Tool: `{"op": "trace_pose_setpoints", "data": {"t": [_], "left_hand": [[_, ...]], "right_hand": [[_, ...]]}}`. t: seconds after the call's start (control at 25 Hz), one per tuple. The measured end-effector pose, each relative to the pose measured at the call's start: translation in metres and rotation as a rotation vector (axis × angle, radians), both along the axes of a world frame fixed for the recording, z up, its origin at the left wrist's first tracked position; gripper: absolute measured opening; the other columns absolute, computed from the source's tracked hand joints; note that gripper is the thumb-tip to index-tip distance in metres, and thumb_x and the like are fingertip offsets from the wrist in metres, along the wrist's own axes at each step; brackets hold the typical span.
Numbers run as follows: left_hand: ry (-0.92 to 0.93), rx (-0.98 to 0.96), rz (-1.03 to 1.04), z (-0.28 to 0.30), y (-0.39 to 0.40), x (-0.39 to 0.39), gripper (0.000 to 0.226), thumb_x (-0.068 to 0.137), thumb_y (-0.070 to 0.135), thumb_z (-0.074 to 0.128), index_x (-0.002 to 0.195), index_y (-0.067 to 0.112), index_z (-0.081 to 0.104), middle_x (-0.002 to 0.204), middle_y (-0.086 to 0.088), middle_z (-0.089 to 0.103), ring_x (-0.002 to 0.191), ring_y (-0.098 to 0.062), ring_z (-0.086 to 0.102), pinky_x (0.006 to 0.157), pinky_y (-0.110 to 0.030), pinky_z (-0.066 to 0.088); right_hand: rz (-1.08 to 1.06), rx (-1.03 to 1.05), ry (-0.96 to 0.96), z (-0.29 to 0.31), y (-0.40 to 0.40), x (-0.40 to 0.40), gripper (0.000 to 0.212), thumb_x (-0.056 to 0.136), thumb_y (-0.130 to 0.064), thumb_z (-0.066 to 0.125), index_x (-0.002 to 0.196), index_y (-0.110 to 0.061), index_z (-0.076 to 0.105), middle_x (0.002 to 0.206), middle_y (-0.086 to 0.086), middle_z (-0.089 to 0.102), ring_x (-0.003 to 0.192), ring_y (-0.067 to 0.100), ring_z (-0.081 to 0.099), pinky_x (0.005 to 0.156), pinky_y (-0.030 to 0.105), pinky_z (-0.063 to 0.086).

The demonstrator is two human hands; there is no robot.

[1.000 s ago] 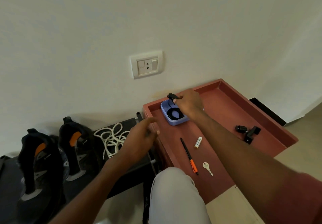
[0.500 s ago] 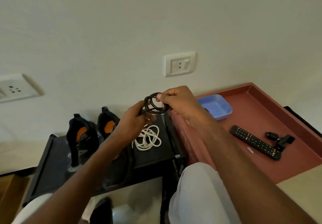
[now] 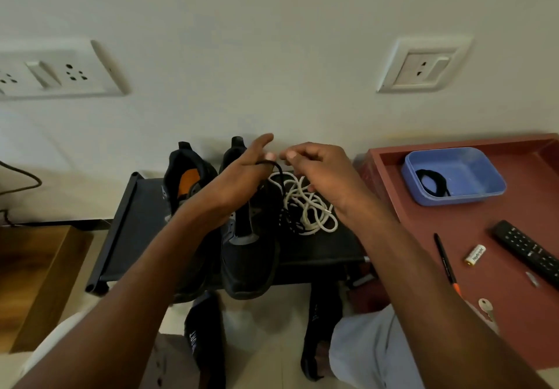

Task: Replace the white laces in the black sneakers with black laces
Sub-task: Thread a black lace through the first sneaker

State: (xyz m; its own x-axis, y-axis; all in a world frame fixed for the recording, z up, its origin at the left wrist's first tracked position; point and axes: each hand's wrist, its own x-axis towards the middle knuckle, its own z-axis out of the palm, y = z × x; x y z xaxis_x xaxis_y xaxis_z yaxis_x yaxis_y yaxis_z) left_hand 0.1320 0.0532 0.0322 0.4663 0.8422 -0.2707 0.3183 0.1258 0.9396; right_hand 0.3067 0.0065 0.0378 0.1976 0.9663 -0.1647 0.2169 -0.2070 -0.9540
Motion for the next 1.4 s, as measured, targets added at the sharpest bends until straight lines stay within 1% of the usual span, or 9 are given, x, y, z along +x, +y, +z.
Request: {"op": "trace_pose_setpoints", "data": {"t": [0.16,0.24,0.4,0.56,0.68,0.76,0.84,1.12,1.4], "left_hand": [[-0.192,-0.013,0.196,0.000,0.006,0.007,0.045,0.109,0.030,0.039,0.154,0.026,0.041,0.141,-0.008,0.059,0.112,-0.022,0.064,0.081,-0.030,0.057],[-0.590,-0.268,0.364,0.005,0.016,-0.001,0.036,0.110,0.028,0.036,0.137,0.012,0.054,0.116,-0.013,0.071,0.094,-0.029,0.066,0.066,-0.034,0.057],[-1.345,-0.554,0.421,0.002,0.039,-0.051,0.017,0.096,0.019,0.046,0.097,0.011,0.060,0.056,0.005,0.041,0.042,-0.011,0.041,0.040,-0.024,0.036],[-0.896,-0.351,0.710,-0.007,0.043,-0.065,0.026,0.105,0.013,0.032,0.088,0.019,0.051,0.054,0.007,0.027,0.041,-0.009,0.024,0.039,-0.024,0.021],[-0.716,-0.277,0.681,-0.009,0.030,-0.037,0.021,0.105,0.006,0.030,0.104,0.013,0.050,0.061,0.002,0.032,0.049,-0.013,0.034,0.046,-0.025,0.030],[-0.769,-0.337,0.580,-0.008,0.019,-0.017,0.023,0.107,0.008,0.030,0.104,0.011,0.052,0.064,0.000,0.037,0.056,-0.016,0.041,0.051,-0.028,0.036],[-0.820,-0.357,0.516,-0.004,0.015,-0.009,0.028,0.107,0.007,0.029,0.099,0.010,0.055,0.065,0.000,0.039,0.057,-0.017,0.043,0.052,-0.029,0.037],[-0.355,-0.323,0.702,-0.012,0.020,-0.020,0.031,0.103,0.003,0.030,0.104,0.009,0.060,0.064,-0.001,0.051,0.057,-0.018,0.048,0.046,-0.025,0.039],[-0.306,-0.329,0.691,-0.005,0.018,-0.021,0.039,0.096,-0.003,0.026,0.108,0.007,0.062,0.070,-0.006,0.060,0.061,-0.021,0.061,0.052,-0.029,0.047]], "right_hand": [[0.208,-0.110,0.186,0.011,-0.006,-0.021,0.031,0.105,-0.044,0.059,0.114,-0.020,0.077,0.092,-0.003,0.079,0.088,0.016,0.076,0.073,0.028,0.050],[0.217,-0.137,0.237,0.016,-0.006,-0.022,0.041,0.104,-0.046,0.059,0.105,-0.010,0.078,0.066,-0.001,0.064,0.065,0.018,0.065,0.068,0.027,0.048],[-0.223,0.067,-0.296,0.018,0.001,0.003,0.042,0.102,-0.052,0.061,0.083,-0.019,0.079,0.071,-0.007,0.071,0.063,0.005,0.062,0.061,0.021,0.046],[-0.628,0.405,-0.605,0.011,0.004,0.037,0.028,0.100,-0.040,0.062,0.090,-0.018,0.075,0.086,-0.005,0.065,0.074,0.009,0.057,0.068,0.021,0.043],[-0.259,0.261,-0.769,0.000,0.007,0.016,0.020,0.091,-0.023,0.070,0.111,-0.027,0.072,0.119,-0.003,0.058,0.110,0.017,0.058,0.094,0.036,0.048],[0.053,0.105,-0.501,-0.003,0.008,-0.013,0.032,0.092,-0.014,0.071,0.122,-0.027,0.071,0.126,-0.009,0.063,0.118,0.009,0.059,0.098,0.025,0.043],[0.300,-0.011,-0.305,-0.010,0.005,-0.038,0.035,0.092,-0.009,0.072,0.124,-0.024,0.070,0.118,-0.008,0.070,0.112,0.010,0.065,0.097,0.027,0.048],[0.251,-0.021,-0.741,-0.048,0.005,-0.059,0.057,0.082,-0.022,0.083,0.127,-0.021,0.049,0.122,0.005,0.060,0.107,0.031,0.063,0.087,0.047,0.056],[0.242,-0.156,-0.718,-0.044,0.007,-0.055,0.008,0.088,-0.026,0.073,0.087,-0.020,0.078,0.087,0.002,0.075,0.088,0.027,0.071,0.077,0.040,0.061]]}}
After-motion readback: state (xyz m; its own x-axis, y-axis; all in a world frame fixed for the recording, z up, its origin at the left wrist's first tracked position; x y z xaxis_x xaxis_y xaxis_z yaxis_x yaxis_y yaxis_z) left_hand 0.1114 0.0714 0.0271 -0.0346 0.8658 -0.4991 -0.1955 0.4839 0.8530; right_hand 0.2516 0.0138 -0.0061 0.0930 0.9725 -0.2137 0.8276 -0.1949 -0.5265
